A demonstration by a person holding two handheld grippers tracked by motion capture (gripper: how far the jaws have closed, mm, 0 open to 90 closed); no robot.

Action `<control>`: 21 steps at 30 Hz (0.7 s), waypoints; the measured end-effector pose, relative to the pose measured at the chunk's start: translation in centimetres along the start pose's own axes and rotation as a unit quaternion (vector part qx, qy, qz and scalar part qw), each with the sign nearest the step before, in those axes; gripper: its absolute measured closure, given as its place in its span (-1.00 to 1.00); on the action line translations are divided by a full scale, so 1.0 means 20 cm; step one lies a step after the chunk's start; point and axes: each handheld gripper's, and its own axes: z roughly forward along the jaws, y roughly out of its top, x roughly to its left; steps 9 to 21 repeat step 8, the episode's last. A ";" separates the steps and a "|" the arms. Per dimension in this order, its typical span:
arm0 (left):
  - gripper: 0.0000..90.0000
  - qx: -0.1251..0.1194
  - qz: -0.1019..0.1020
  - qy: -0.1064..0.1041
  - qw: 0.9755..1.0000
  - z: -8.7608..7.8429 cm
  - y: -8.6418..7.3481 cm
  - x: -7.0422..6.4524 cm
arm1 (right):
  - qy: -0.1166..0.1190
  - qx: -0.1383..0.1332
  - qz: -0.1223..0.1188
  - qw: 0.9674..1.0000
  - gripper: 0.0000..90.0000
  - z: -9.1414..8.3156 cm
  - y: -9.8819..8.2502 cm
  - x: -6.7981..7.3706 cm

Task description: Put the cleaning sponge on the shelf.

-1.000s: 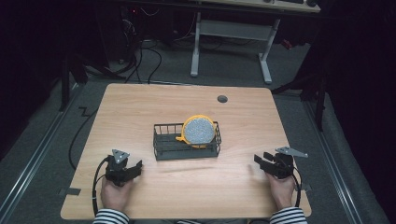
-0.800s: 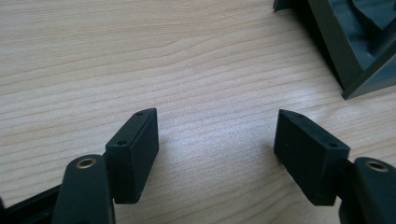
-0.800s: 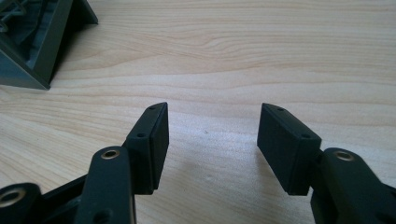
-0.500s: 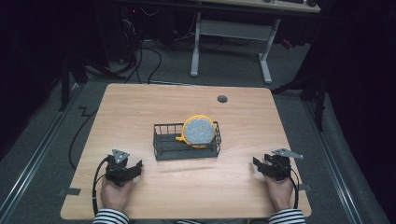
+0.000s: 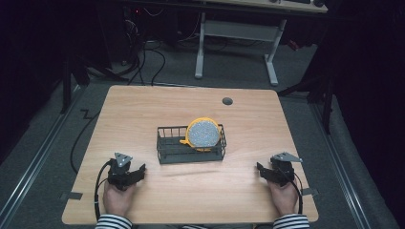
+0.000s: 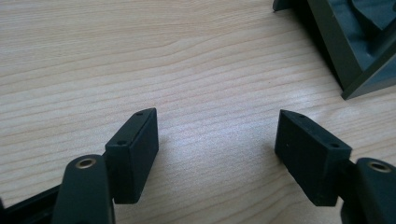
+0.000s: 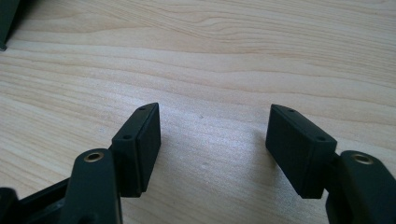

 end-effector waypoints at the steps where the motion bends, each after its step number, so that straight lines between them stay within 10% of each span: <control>1: -0.32 0.000 0.000 0.000 1.000 0.00 0.00 0.00 | 0.000 0.000 0.000 1.000 -0.21 0.00 0.00 0.00; 21: -0.32 0.001 0.001 0.000 1.000 0.00 0.00 0.00 | 0.000 0.000 0.000 1.000 -0.21 0.00 0.00 0.00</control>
